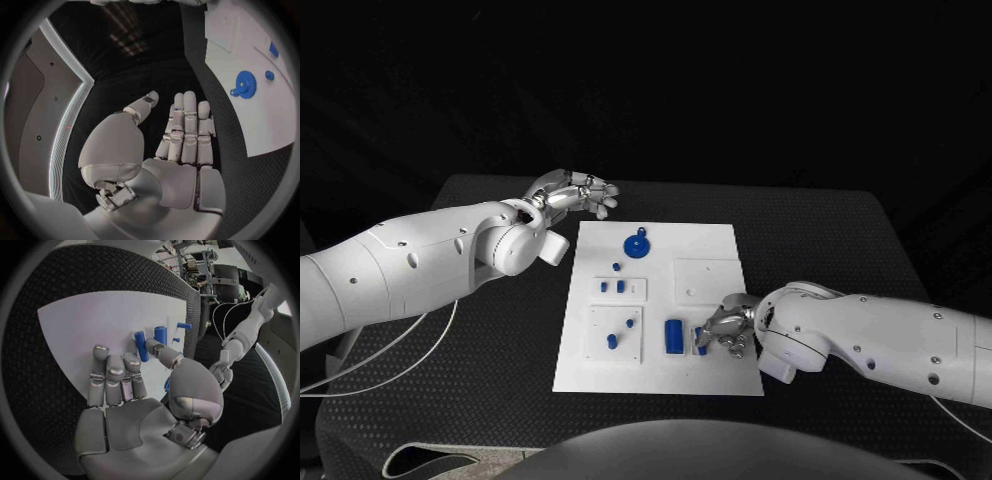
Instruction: Assemble the parts on the task board
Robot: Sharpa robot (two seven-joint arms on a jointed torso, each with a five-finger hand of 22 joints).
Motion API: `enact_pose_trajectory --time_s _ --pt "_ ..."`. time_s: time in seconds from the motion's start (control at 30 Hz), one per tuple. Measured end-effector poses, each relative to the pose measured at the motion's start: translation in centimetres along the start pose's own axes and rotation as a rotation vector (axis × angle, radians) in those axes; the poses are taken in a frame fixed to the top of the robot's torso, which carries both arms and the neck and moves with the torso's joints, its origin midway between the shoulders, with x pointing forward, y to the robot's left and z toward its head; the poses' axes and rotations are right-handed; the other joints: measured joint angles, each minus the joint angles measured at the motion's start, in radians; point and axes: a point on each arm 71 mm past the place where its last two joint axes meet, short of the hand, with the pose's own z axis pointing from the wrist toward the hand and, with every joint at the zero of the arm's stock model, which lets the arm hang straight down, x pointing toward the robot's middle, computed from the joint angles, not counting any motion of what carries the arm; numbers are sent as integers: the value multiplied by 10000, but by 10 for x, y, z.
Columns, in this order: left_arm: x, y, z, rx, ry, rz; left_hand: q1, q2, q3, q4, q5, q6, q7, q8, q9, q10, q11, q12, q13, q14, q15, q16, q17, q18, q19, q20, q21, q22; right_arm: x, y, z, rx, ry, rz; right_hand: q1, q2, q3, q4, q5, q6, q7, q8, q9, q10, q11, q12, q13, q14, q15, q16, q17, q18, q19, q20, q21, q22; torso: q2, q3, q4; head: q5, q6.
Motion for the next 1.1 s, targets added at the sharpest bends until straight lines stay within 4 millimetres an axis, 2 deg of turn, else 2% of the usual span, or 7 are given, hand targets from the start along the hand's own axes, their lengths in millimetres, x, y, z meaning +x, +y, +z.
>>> enact_pose_trajectory --time_s 0.23,0.33,0.43,0.5,0.57,0.67,1.1 --pt "0 0 0 -4 7 0 0 0 0 0 0 0 0 0 -8 0 0 0 0 0 0 0 -1 0 0 0 0 -1 0 0 0 -2 -4 -4 -40 -41 -28 28 -12 1 -1 -34 7 -1 1 -39 -11 -3 5 0 0 -4 0 0 0 0 -1 0 -4 4 16" --pt "0 0 0 -7 9 0 0 0 0 0 0 0 0 0 -8 0 0 0 0 0 0 0 -1 1 0 0 0 -1 1 1 0 -15 3 -15 -147 -147 -113 113 -335 2 -3 -34 9 -43 28 -60 -33 -8 9 0 -19 -7 -1 1 0 0 -1 1 -4 4 18" --pt "0 0 0 -10 11 1 0 0 0 0 0 0 0 0 -8 0 0 0 0 0 0 -39 -1 0 0 0 0 -1 1 2 0 -41 22 -30 -224 -417 -310 172 -399 -40 37 -73 9 -89 16 -112 -71 -12 15 0 -19 -52 -1 1 0 0 -1 1 -4 5 18" --pt "0 0 0 -12 12 1 0 0 0 0 0 0 0 0 -8 0 0 0 0 0 0 -39 8 1 0 0 0 -2 2 2 0 -50 21 -37 -275 -682 -478 303 -682 -69 36 -84 9 -97 25 -112 -71 -23 25 0 -31 -54 -1 1 0 0 -1 1 -3 5 18" --pt "0 0 0 -14 11 1 0 0 0 0 0 0 0 0 -8 0 0 0 0 0 0 -39 8 0 0 0 0 -2 2 2 0 -59 22 -45 -299 -805 -561 386 -855 -71 37 -84 9 -125 52 -112 -71 -28 23 0 -32 -54 -1 1 0 0 0 0 -3 5 15" --pt "0 0 0 -19 8 2 0 0 0 0 0 0 0 0 -8 0 0 0 0 0 0 -39 7 0 0 0 0 -2 2 1 0 -76 26 -65 -261 -948 -669 494 -891 -107 71 -84 10 -160 18 -112 -71 -73 5 0 -34 -55 -1 1 0 0 0 0 -2 9 7" --pt "0 0 0 -33 15 3 0 0 0 0 0 0 0 0 -7 0 0 0 0 0 0 -39 16 0 0 0 0 -3 1 2 0 -145 1 -176 -181 -1027 -801 525 -891 -137 69 -83 5 -161 18 -112 -70 -79 9 0 -41 -58 -1 1 0 0 0 -1 -1 27 4"
